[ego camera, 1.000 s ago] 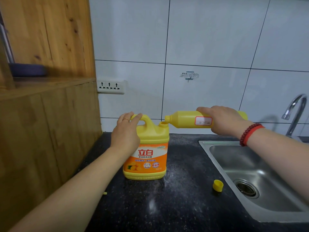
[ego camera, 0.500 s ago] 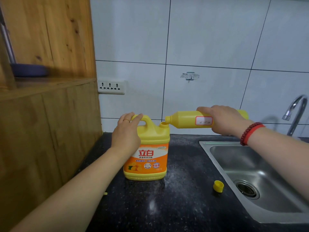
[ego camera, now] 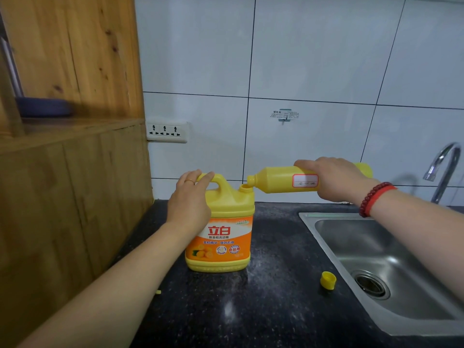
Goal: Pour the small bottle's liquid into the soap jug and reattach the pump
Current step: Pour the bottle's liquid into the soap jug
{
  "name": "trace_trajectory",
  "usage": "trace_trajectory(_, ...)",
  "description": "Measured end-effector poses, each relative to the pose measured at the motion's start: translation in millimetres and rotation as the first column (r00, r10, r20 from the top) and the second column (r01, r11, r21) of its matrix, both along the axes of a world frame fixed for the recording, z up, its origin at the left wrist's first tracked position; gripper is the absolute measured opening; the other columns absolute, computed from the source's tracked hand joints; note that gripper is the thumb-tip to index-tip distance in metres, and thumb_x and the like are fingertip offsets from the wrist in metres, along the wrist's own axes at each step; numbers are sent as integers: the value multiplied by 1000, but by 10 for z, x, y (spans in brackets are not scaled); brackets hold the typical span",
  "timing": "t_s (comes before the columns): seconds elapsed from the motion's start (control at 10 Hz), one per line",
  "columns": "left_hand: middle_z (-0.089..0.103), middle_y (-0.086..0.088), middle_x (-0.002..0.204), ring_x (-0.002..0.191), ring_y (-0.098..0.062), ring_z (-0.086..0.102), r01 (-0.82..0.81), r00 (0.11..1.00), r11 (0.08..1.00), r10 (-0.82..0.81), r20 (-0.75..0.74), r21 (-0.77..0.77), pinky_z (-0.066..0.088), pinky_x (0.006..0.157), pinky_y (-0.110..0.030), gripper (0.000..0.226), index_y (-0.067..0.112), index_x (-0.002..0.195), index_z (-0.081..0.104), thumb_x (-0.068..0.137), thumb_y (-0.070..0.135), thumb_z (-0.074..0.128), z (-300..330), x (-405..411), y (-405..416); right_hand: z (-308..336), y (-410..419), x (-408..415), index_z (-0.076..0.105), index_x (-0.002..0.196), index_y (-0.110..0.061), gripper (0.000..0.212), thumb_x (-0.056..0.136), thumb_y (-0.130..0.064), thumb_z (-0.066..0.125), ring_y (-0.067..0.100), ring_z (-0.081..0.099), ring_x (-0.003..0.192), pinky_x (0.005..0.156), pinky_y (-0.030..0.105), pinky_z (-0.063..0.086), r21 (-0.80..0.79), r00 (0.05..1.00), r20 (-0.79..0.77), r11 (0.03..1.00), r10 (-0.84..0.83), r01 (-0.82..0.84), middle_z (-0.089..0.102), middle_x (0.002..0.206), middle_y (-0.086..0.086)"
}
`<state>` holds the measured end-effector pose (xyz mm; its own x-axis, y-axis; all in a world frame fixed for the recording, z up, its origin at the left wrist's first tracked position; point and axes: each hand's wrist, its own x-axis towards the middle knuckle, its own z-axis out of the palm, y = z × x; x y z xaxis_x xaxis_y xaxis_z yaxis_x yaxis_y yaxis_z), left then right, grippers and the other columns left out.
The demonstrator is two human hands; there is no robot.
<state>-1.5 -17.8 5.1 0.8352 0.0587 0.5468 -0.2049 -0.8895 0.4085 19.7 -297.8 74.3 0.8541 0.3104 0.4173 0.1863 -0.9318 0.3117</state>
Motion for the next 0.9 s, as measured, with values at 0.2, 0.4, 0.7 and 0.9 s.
trace_trajectory(0.2, 27, 0, 149, 138, -19, 17, -4, 1000, 1000, 4, -7, -6, 38, 98, -40, 78, 30, 139, 30, 74, -6, 55, 7, 0, -6, 13, 10, -5, 29, 135, -37, 67, 78, -7, 49, 28, 57, 92, 67, 30, 33, -3, 1000, -7, 1000, -6, 6, 58, 106, 7)
trace_trajectory(0.4, 26, 0, 149, 138, -18, 16, 3, 1000, 1000, -3, -13, -8, 38, 97, -39, 79, 30, 139, 30, 72, -7, 53, 5, 1, 0, 21, 17, -21, 31, 135, -37, 67, 78, -6, 48, 28, 57, 93, 67, 30, 33, -1, 1000, -7, 1000, -6, 6, 58, 106, 7)
trace_trajectory(0.7, 27, 0, 149, 138, -18, 16, 11, 1000, 1000, -11, -15, -22, 37, 99, -39, 79, 29, 139, 31, 73, -8, 52, 14, -6, -6, 46, 27, -27, 31, 134, -36, 67, 77, -6, 48, 29, 58, 93, 67, 30, 33, -19, 1000, -7, 1000, -7, 7, 58, 105, 7)
trace_trajectory(0.9, 26, -1, 149, 138, -19, 16, 12, 1000, 1000, -12, -14, -16, 36, 100, -40, 78, 29, 140, 30, 74, -6, 53, 13, -15, -2, 55, 30, -20, 31, 134, -36, 67, 78, -6, 48, 28, 57, 93, 68, 30, 33, -19, 1000, -6, 1000, -7, 7, 58, 104, 7)
